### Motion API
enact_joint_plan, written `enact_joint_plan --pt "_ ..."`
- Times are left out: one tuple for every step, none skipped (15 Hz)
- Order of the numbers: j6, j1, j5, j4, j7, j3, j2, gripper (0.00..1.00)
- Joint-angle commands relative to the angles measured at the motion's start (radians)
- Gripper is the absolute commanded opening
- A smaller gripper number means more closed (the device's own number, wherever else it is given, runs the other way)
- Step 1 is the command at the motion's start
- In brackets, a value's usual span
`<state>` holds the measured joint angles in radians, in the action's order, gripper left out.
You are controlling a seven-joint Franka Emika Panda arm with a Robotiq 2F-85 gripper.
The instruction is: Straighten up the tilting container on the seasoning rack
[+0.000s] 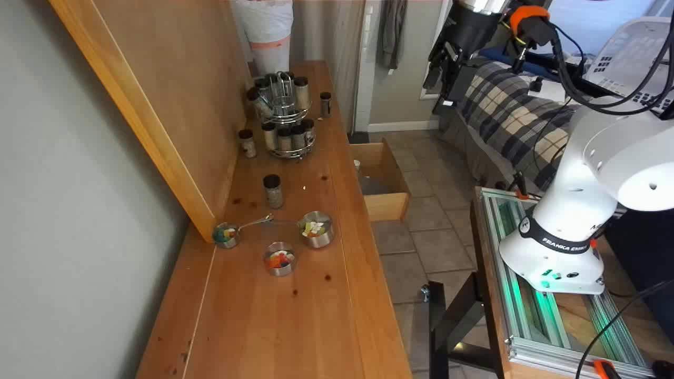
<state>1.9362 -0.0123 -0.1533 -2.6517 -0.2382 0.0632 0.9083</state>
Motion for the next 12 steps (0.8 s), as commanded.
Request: enact_joint_plan --pt "-0.004 0.01 -0.006 0.003 0.006 0.007 0.0 1.0" --pt "-0.004 0.01 -0.006 0.003 0.006 0.007 0.0 1.0" --pt "-0.004 0.01 -0.006 0.003 0.006 0.007 0.0 1.0" --pt "-0.004 0.01 -0.006 0.003 0.006 0.007 0.0 1.0" --pt "-0.004 0.01 -0.006 0.003 0.006 0.007 0.0 1.0" --pt "-0.004 0.01 -0.006 0.003 0.006 0.007 0.0 1.0" --pt "-0.004 0.01 -0.006 0.003 0.006 0.007 0.0 1.0" --pt "-0.004 0.01 -0.006 0.003 0.006 0.007 0.0 1.0" --pt "-0.004 0.01 -0.006 0.003 0.006 0.007 0.0 1.0" --pt "-0.004 0.01 -0.006 0.003 0.006 0.007 0.0 1.0" --pt "0.015 0.007 0.011 0.017 0.034 0.006 -0.026 1.0" --pt "0.011 -0.004 0.024 0.053 0.083 -0.005 -0.078 1.0"
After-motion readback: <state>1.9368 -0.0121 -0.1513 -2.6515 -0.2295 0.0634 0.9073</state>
